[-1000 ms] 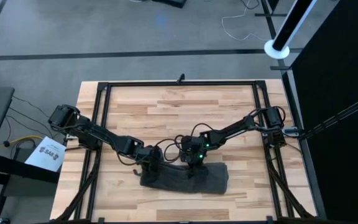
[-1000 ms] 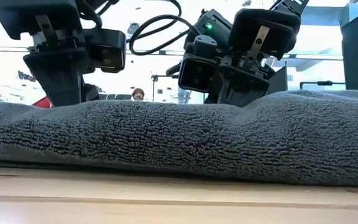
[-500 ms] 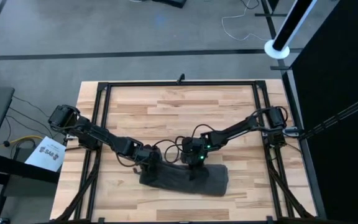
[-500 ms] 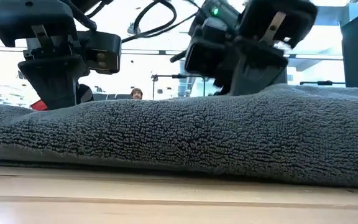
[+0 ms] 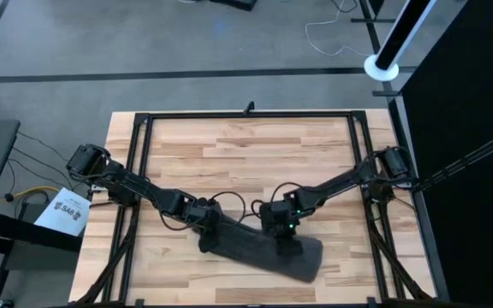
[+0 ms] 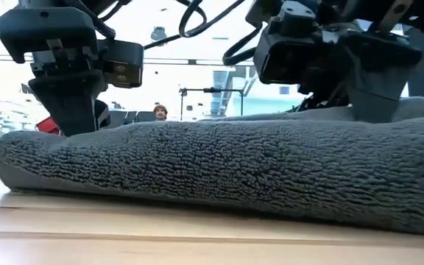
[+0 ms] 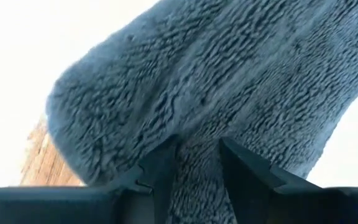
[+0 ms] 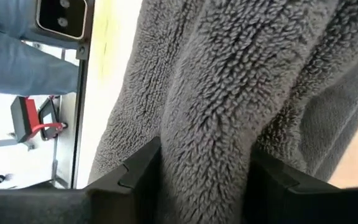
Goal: Roll towel
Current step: Roll the gray towel
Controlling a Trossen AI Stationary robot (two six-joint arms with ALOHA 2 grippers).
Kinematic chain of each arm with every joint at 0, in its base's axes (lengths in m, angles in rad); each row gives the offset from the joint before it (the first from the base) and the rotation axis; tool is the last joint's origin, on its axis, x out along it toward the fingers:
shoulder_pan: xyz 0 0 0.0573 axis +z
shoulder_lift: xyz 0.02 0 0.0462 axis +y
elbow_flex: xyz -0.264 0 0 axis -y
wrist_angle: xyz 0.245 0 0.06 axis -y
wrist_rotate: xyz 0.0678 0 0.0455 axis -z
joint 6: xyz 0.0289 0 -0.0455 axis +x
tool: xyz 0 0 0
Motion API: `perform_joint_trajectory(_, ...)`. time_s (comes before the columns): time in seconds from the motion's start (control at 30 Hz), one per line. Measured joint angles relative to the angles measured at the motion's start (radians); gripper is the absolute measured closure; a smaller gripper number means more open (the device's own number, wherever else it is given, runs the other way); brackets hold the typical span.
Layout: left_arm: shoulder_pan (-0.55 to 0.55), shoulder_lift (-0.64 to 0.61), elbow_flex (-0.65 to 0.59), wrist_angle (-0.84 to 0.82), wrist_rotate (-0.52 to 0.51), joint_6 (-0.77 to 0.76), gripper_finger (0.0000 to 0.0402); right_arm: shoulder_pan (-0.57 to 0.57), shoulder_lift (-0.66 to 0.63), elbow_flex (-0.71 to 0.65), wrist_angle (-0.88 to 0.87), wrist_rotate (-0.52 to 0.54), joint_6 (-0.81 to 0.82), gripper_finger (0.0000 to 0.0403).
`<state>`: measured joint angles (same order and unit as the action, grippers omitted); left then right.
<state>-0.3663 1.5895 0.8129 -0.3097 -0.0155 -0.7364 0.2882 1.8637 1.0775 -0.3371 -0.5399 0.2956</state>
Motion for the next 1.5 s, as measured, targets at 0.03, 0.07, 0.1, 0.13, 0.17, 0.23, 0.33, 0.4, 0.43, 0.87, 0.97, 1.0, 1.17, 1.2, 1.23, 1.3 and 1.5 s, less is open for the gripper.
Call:
perform_joint_trajectory(0.03,-0.003,0.000,0.006,-0.003,0.000,-0.001,0.0287,0.005,0.000,0.000,-0.002,0.000,0.007,0.0240)
perform_joint_trajectory(0.07,-0.008,-0.005,0.016,-0.007,-0.001,-0.001,0.0289,0.008,0.000,0.000,-0.006,-0.001,0.018,0.0241)
perform_joint_trajectory(0.1,-0.017,-0.012,0.030,-0.011,-0.008,0.009,0.0293,0.011,0.000,-0.001,-0.010,-0.005,0.027,0.0241)
perform_joint_trajectory(0.13,-0.028,-0.020,0.050,-0.011,-0.021,0.028,0.0299,0.014,0.000,-0.002,-0.015,-0.009,0.035,0.0241)
perform_joint_trajectory(0.17,-0.042,-0.030,0.074,-0.004,-0.042,0.055,0.0304,0.016,0.000,-0.002,-0.017,-0.010,0.037,0.0241)
perform_joint_trajectory(0.23,-0.063,-0.043,0.115,0.000,-0.097,0.140,0.0316,0.021,0.000,-0.002,-0.013,-0.002,0.038,0.0241)
perform_joint_trajectory(0.33,-0.073,-0.038,0.129,0.006,-0.132,0.300,0.0326,0.027,0.000,-0.002,-0.008,0.005,0.038,0.0241)
perform_joint_trajectory(0.4,-0.064,-0.030,0.128,0.010,-0.135,0.365,0.0324,0.030,0.000,-0.002,-0.005,0.012,0.037,0.0241)
perform_joint_trajectory(0.43,-0.060,-0.030,0.128,0.014,-0.128,0.397,0.0318,0.032,0.000,-0.002,-0.003,0.012,0.037,0.0241)
perform_joint_trajectory(0.87,0.004,0.010,0.129,0.069,-0.109,0.693,0.0149,0.034,0.001,-0.002,0.005,0.016,0.037,0.0241)
perform_joint_trajectory(0.97,0.023,0.051,0.131,0.063,-0.105,0.728,0.0120,0.034,0.001,-0.001,0.008,0.017,0.036,0.0241)
perform_joint_trajectory(1.0,0.029,0.068,0.131,0.065,-0.102,0.731,0.0114,0.034,0.001,0.000,0.009,0.017,0.036,0.0241)
perform_joint_trajectory(1.17,0.054,0.129,0.131,0.060,0.015,0.708,0.0107,0.034,0.001,0.001,0.014,0.017,0.037,0.0241)
perform_joint_trajectory(1.2,0.054,0.133,0.132,0.058,0.042,0.705,0.0110,0.036,0.001,0.001,0.015,0.018,0.036,0.0241)
perform_joint_trajectory(1.23,0.049,0.133,0.132,0.050,0.061,0.700,0.0115,0.038,0.001,0.002,0.016,0.020,0.036,0.0241)
perform_joint_trajectory(1.3,0.038,0.128,0.133,0.037,0.084,0.684,0.0129,0.042,0.001,0.002,0.016,0.020,0.028,0.0241)
perform_joint_trajectory(1.5,0.017,0.111,0.181,-0.093,0.088,0.671,0.0203,0.043,0.001,0.002,0.013,0.022,0.007,0.0241)
